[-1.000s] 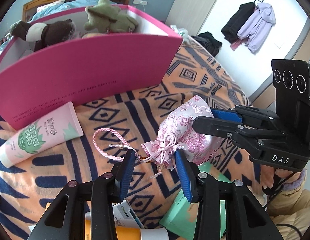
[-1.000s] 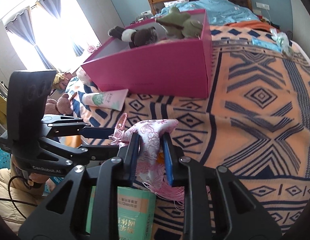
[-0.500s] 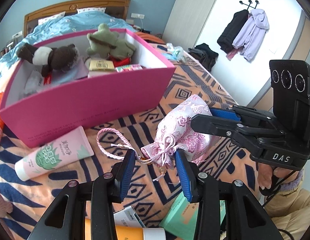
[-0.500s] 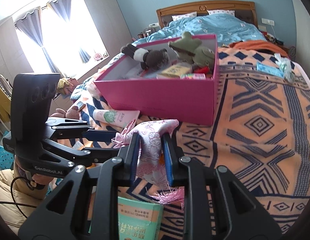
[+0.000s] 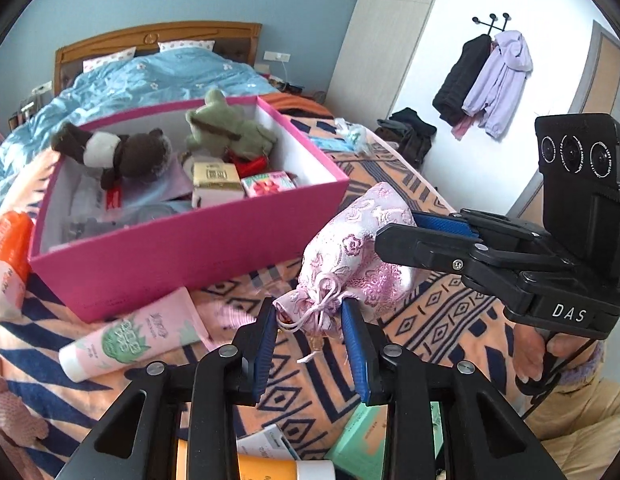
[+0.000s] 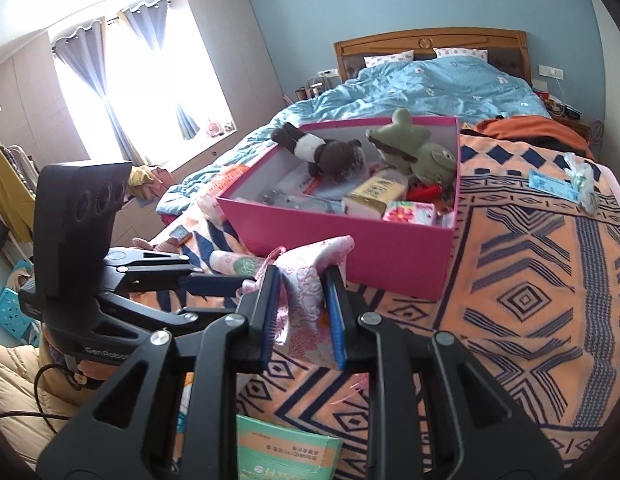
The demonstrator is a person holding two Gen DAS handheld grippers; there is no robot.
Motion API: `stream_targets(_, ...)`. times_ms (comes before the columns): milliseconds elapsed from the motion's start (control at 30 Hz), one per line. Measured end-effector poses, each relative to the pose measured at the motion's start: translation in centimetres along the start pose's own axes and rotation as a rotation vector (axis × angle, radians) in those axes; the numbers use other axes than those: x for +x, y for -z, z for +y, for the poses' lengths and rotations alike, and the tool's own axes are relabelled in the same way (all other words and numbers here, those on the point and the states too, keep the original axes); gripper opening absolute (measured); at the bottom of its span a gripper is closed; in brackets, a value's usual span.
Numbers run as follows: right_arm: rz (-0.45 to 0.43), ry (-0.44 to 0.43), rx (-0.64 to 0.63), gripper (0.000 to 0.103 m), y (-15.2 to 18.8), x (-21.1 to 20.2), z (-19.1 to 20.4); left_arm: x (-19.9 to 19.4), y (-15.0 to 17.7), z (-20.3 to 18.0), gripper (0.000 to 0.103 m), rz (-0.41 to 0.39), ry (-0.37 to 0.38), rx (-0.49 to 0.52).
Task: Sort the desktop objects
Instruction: 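Carry the pink sachet with the right gripper over the pink box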
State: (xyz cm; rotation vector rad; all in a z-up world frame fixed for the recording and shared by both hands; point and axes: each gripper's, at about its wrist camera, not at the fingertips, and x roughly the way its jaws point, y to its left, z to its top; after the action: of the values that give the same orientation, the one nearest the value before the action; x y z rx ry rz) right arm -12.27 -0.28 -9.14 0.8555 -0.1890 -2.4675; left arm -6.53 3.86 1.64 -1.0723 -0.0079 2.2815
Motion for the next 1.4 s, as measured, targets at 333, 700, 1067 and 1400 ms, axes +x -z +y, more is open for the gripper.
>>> stream_targets(333,-0.031,-0.012,-0.015,0.026,-0.9,-0.6,0.6,-0.8,-0.4,0.1,0.032,-0.025,0.001,0.004)
stream_targets(700,-0.061,-0.026,-0.025,0.026,-2.2,-1.4,1.1,-2.3,-1.7,-0.4,0.032,-0.067,-0.029,0.035)
stream_targets(1067,-0.089,-0.048,-0.039,0.026,-4.3,-1.7,0.9,-3.3,-3.6,-0.3,0.032,-0.100,-0.062,0.058)
stream_targets(1400,-0.112,-0.070,-0.042,0.026,-6.1,-1.8,0.8,-3.9,-5.2,0.0,0.032,-0.122,-0.079,0.060)
